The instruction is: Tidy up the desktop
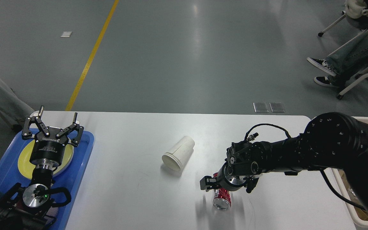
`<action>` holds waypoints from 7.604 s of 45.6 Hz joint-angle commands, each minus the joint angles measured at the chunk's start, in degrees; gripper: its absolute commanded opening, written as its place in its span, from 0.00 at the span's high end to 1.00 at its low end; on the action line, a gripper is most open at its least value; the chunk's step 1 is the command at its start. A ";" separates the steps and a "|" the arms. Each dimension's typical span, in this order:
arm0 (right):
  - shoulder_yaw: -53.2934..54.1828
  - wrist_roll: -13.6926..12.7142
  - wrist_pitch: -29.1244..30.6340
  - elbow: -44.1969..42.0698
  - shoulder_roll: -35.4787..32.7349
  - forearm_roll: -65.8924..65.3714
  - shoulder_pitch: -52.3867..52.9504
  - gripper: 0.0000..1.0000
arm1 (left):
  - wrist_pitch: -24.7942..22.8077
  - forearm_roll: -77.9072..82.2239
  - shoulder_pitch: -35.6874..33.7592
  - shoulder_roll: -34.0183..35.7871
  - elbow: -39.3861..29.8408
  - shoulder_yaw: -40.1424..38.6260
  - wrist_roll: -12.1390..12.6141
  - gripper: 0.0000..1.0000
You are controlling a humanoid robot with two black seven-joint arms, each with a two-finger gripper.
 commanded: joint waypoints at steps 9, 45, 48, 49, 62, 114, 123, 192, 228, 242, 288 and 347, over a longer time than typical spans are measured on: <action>-0.04 -0.46 -0.42 -1.31 0.17 -2.22 -2.40 0.22 | 0.00 0.00 0.00 -0.03 0.00 0.00 0.00 0.04; 0.49 -3.01 2.39 -0.44 -0.27 -0.99 -1.52 1.00 | 0.00 0.00 0.00 -0.03 0.00 0.00 0.00 0.04; 0.49 -2.92 2.48 0.53 -0.89 -0.91 -0.03 1.00 | 0.00 0.00 0.00 -0.03 0.00 0.00 0.00 0.04; 0.49 -2.92 2.48 1.49 -1.32 -0.73 0.58 1.00 | 0.00 0.00 0.00 0.06 0.00 0.00 0.00 0.04; -2.41 -2.75 8.45 18.80 -12.49 3.93 20.18 1.00 | 0.00 0.00 0.00 -0.03 0.00 0.00 0.00 0.04; -20.42 -1.70 30.69 33.32 -21.99 6.04 64.93 0.00 | 0.00 0.00 0.00 0.06 0.00 -0.08 0.00 0.04; -27.99 9.46 30.42 32.96 -19.26 5.95 65.37 0.00 | 0.00 0.00 0.00 0.06 0.00 0.00 0.00 0.04; -3.82 3.23 1.25 1.07 -2.73 -13.39 0.60 0.00 | 0.00 0.00 0.00 -0.03 0.00 -0.08 0.00 0.04; -4.00 3.23 -0.07 -3.25 -1.86 -13.47 -4.16 0.33 | 0.00 0.00 0.00 -0.03 0.00 -0.08 0.00 0.04; -4.00 3.23 0.37 -2.98 -1.86 -13.47 -4.42 0.62 | 0.00 0.00 0.00 0.06 0.00 -0.08 0.00 0.04; -7.42 3.40 2.73 20.55 -13.37 -5.74 18.15 1.00 | 0.00 0.00 0.00 0.06 0.00 -0.08 0.00 0.04; -23.62 13.69 7.13 -10.06 -45.71 3.75 4.85 1.00 | 0.00 0.00 0.08 0.06 0.09 0.00 0.00 0.04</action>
